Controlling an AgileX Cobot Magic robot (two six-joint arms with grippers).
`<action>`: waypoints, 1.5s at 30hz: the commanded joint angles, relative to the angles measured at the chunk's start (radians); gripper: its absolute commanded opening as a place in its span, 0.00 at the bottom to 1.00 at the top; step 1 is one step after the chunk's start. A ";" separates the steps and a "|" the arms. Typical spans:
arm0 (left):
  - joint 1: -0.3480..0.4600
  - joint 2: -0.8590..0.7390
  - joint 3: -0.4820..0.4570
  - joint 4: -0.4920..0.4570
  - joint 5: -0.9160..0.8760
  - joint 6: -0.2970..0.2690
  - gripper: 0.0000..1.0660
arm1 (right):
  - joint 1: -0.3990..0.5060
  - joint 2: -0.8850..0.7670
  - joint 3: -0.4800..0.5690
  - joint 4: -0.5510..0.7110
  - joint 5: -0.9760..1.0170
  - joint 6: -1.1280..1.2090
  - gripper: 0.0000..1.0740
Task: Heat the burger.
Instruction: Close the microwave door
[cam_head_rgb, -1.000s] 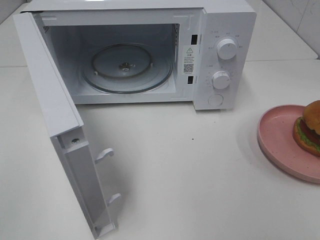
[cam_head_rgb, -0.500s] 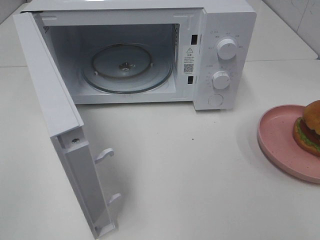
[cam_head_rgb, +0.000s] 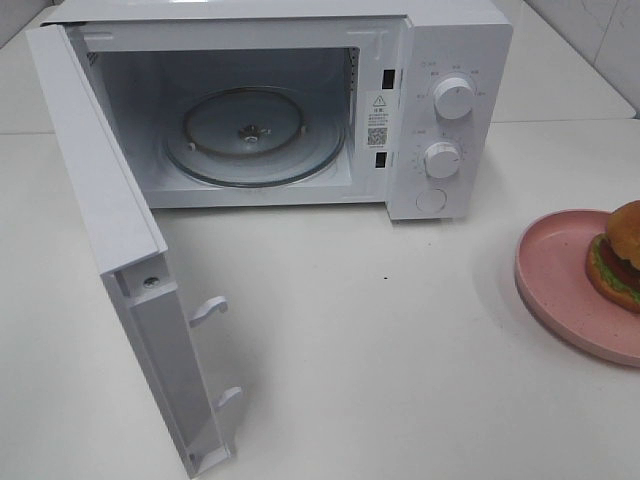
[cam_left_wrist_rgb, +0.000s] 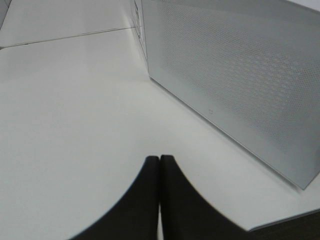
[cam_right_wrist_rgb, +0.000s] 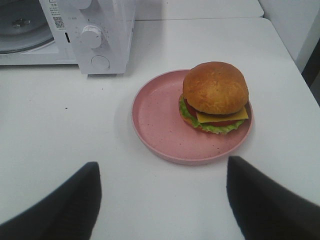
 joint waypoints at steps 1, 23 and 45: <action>0.002 0.002 -0.007 0.016 -0.033 0.044 0.00 | -0.004 -0.022 0.004 0.001 -0.019 -0.005 0.62; 0.002 0.572 -0.019 -0.054 -0.534 0.076 0.00 | -0.004 -0.022 0.004 0.001 -0.019 -0.005 0.62; -0.061 1.293 -0.022 -0.054 -1.178 0.079 0.00 | -0.004 -0.022 0.004 0.001 -0.019 -0.005 0.62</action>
